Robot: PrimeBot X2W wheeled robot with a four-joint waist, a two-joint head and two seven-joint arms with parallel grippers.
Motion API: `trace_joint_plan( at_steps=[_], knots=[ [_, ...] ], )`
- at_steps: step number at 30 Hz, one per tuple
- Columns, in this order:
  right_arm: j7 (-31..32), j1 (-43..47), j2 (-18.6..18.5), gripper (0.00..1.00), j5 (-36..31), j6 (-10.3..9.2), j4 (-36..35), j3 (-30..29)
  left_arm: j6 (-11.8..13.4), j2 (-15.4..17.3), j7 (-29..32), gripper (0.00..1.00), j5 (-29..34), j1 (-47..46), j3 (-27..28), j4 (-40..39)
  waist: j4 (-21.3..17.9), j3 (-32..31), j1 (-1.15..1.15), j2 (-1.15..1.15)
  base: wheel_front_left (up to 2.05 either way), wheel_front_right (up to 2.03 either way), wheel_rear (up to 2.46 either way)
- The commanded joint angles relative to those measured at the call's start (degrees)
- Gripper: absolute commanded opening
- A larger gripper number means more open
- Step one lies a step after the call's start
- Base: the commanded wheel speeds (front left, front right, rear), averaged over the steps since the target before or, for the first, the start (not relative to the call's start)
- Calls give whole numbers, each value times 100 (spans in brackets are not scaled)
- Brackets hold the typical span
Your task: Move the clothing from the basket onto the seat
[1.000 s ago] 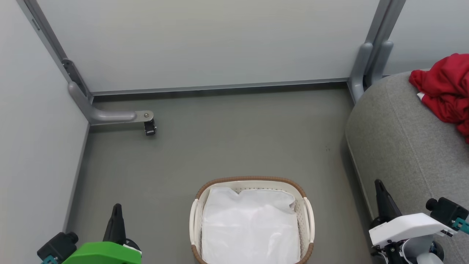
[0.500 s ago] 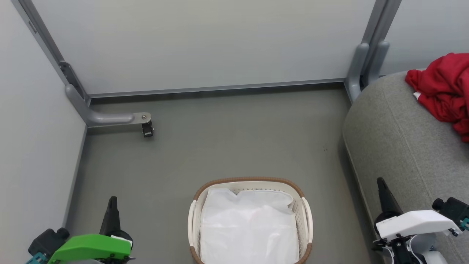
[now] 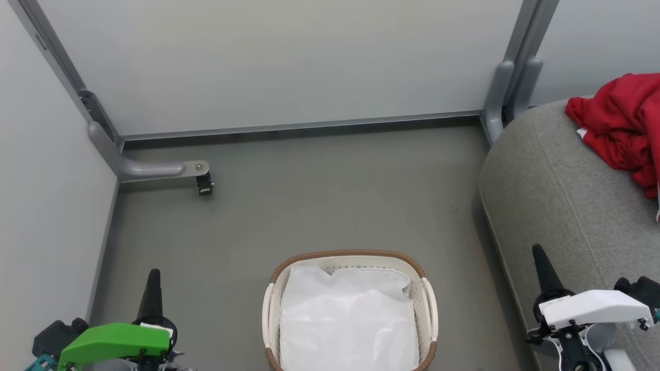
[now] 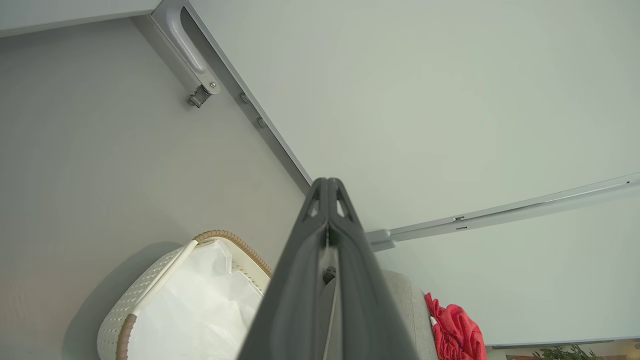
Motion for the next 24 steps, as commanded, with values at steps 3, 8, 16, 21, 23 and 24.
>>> trace_joint_plan(
  at_steps=[3, 8, 16, 21, 23, 24],
  knots=[
    [77, -98, -34, 0, 276, -3, -61, -46, -40, 12, 77, 0, -241, -163, 61, -65, -14, -5, 0, 0, 0, 0, 0],
    [150, -121, -36, 0, 565, -3, -60, -71, -64, 10, 146, 0, -488, -197, 113, -71, -34, -12, 0, 0, 0, 0, 0],
    [263, -150, -39, 0, 989, -3, -58, -111, -87, 7, 261, 0, -865, -249, 180, -81, -65, -23, 0, 0, 0, 0, 0],
    [329, -164, -41, 0, 1237, -4, -57, -135, -109, 5, 330, 0, -1092, -285, 223, -85, -84, -29, 0, 0, 0, 0, 0],
    [345, -167, -41, 0, 1336, -4, -57, -143, -110, 4, 348, 0, -1165, -301, 242, -88, -92, -32, 0, 0, 0, 0, 0],
    [364, -168, -42, 0, 1389, -4, -57, -149, -115, 4, 368, 0, -1218, -308, 252, -89, -97, -34, 0, 0, 0, 0, 0]
  ],
)
